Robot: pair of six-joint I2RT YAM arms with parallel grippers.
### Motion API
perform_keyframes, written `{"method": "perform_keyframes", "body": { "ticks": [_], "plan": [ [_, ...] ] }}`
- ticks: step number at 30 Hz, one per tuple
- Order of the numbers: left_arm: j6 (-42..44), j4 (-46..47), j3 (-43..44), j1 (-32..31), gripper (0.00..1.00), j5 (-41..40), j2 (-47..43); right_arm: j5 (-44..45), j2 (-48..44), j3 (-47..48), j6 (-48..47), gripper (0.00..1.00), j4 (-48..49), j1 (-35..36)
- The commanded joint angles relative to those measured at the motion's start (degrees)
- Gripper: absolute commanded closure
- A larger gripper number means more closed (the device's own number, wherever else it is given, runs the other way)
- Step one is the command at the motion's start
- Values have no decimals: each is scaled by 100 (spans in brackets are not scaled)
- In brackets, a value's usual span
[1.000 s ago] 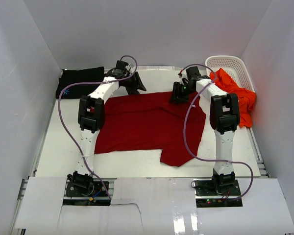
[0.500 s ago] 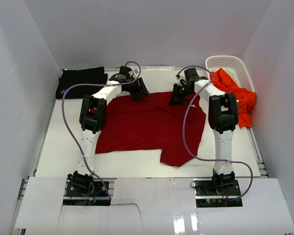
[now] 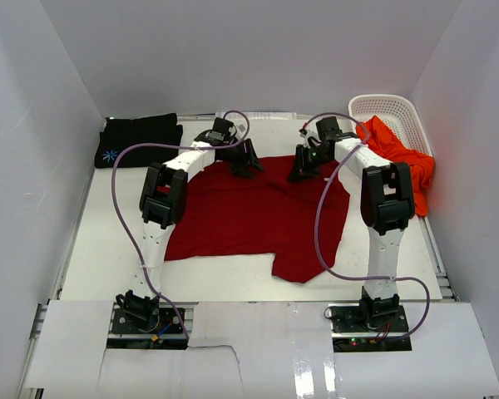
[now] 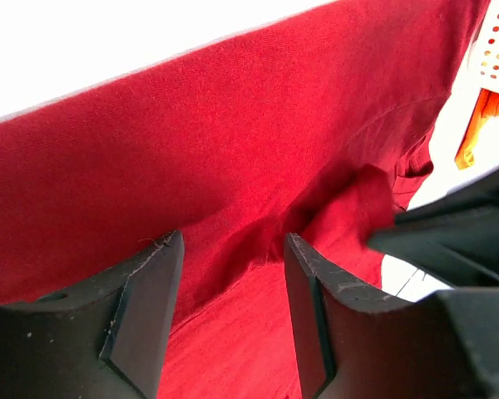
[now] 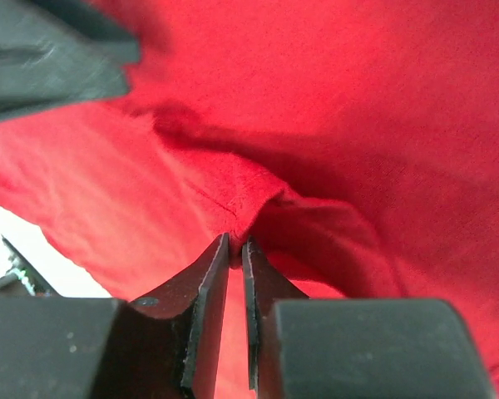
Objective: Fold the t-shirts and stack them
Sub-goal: Grap the side of the flattened tshirt closest away from the robot with both arms
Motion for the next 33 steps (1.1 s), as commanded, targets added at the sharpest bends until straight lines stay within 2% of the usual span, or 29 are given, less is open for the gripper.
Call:
{"method": "perform_keyframes", "body": {
  "ticks": [1, 5, 7, 10, 14, 18, 25, 27, 33],
  "plan": [
    [88, 58, -73, -6, 37, -50, -477, -405, -482, -284, -112, 82, 54, 46],
    [97, 58, -126, -6, 37, -59, -494, -581, -816, -889, -6, 80, 282, 133],
    [114, 41, -152, -6, 37, -85, -494, -739, -870, -1031, 29, 72, 274, 169],
    [141, 49, -205, -6, 37, -111, -512, -941, -931, -1329, 125, 69, 291, 195],
    [167, 32, -222, -6, 37, -129, -512, -1661, -1019, -1717, 266, 59, 414, 204],
    [167, 23, -249, -6, 37, -129, -503, -2119, -1151, -2024, 336, 59, 598, 204],
    [211, 23, -302, -6, 37, -138, -529, -3050, -1625, -2780, 1136, 57, 1855, 204],
    [220, 14, -310, -6, 37, -155, -538, -2947, -1809, -2860, 1093, 58, 1821, 204],
    [193, 14, -284, -6, 37, -94, -530, -1341, -2346, -2554, 479, 56, 1488, 204]
  ]
}}
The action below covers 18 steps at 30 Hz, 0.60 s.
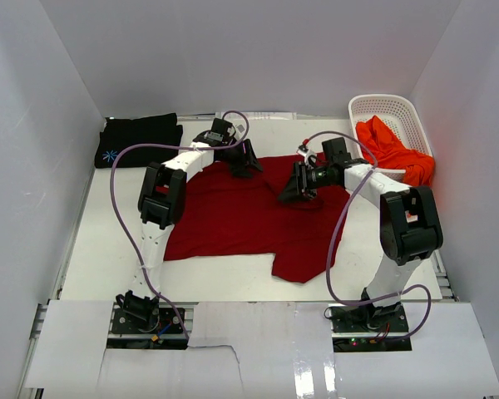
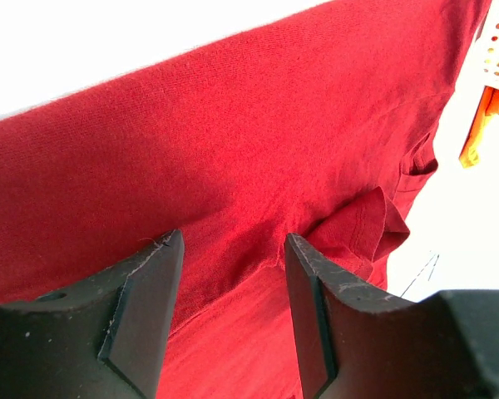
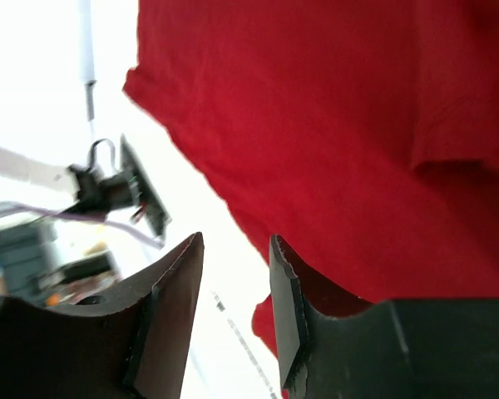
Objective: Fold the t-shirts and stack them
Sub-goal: Grap the side of the flattened tshirt closest away from the robot with both arms
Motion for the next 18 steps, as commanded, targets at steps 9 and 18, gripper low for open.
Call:
{"method": "perform_keyframes", "body": {
  "ticks": [9, 18],
  "plan": [
    [185, -141, -158, -6, 37, -164, -554, 2754, -243, 326, -592, 56, -477, 509],
    [27, 87, -571, -6, 37, -270, -853, 3738, -1772, -2829, 1439, 54, 2993, 880]
  ]
}}
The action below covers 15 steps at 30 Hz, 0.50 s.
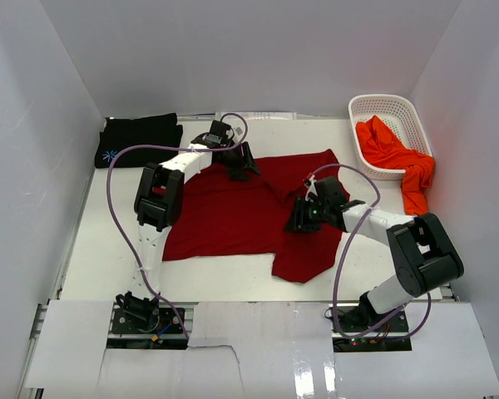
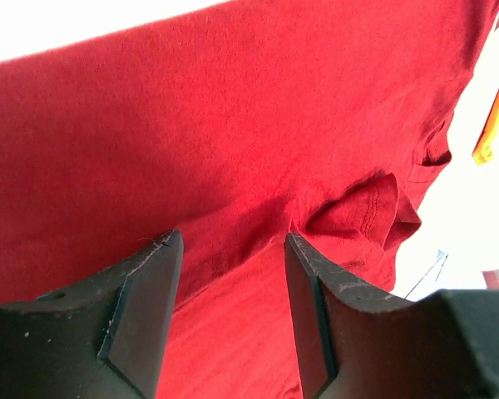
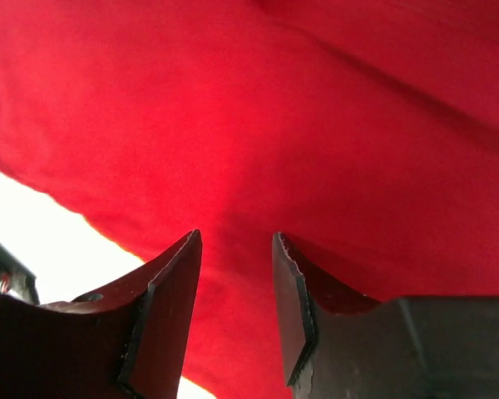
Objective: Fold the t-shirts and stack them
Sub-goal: Grap the side of the flattened tshirt closest away from the robot with both arms
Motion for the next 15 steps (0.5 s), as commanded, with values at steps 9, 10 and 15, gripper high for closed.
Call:
{"method": "perform_keyframes", "body": {
  "ticks": [9, 10, 15],
  "plan": [
    [49, 2, -81, -6, 37, -86, -558, 1256, -228, -579, 824, 54, 2472, 43],
    [49, 2, -90, -6, 36, -86, -567, 1238, -183, -544, 815, 54, 2508, 52],
    [75, 2, -125, -6, 37, -104, -567, 1081, 220, -289, 789, 53, 2666, 43]
  ]
}}
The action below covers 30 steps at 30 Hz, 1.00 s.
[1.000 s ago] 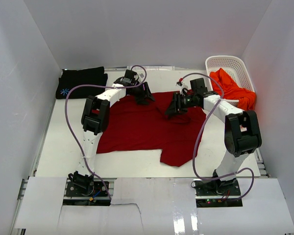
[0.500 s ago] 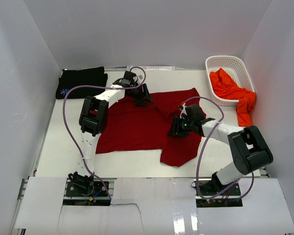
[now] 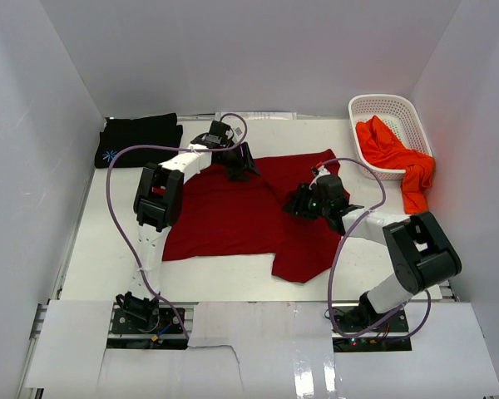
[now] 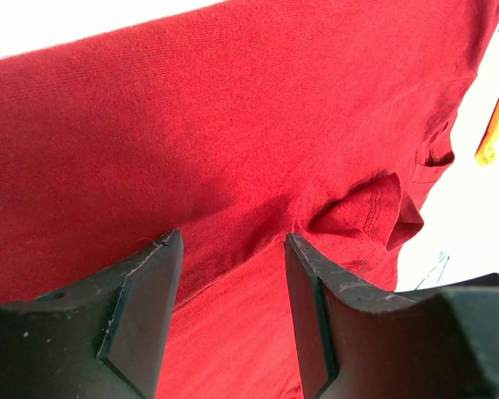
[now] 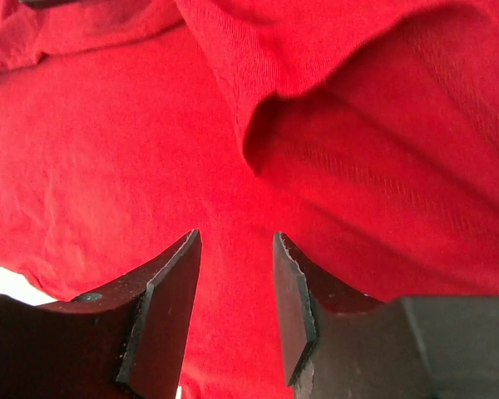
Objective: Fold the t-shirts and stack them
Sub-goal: Grap the side of the flattened tshirt closest away from the robot with both arms
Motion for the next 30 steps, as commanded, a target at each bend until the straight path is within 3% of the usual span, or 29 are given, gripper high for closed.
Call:
{"method": "perform_keyframes", "body": {
  "ticks": [1, 22, 28, 30],
  "plan": [
    [69, 2, -44, -6, 37, -56, -510, 16, 276, 280, 11, 53, 603, 23],
    [130, -60, -9, -6, 37, -56, -370, 42, 1375, 1563, -631, 56, 701, 94],
    [104, -60, 9, -6, 37, -64, -308, 15, 1261, 1397, -456, 78, 665, 111],
    [95, -60, 9, -6, 36, -56, -308, 112, 1129, 1256, -394, 91, 727, 146]
  ]
}}
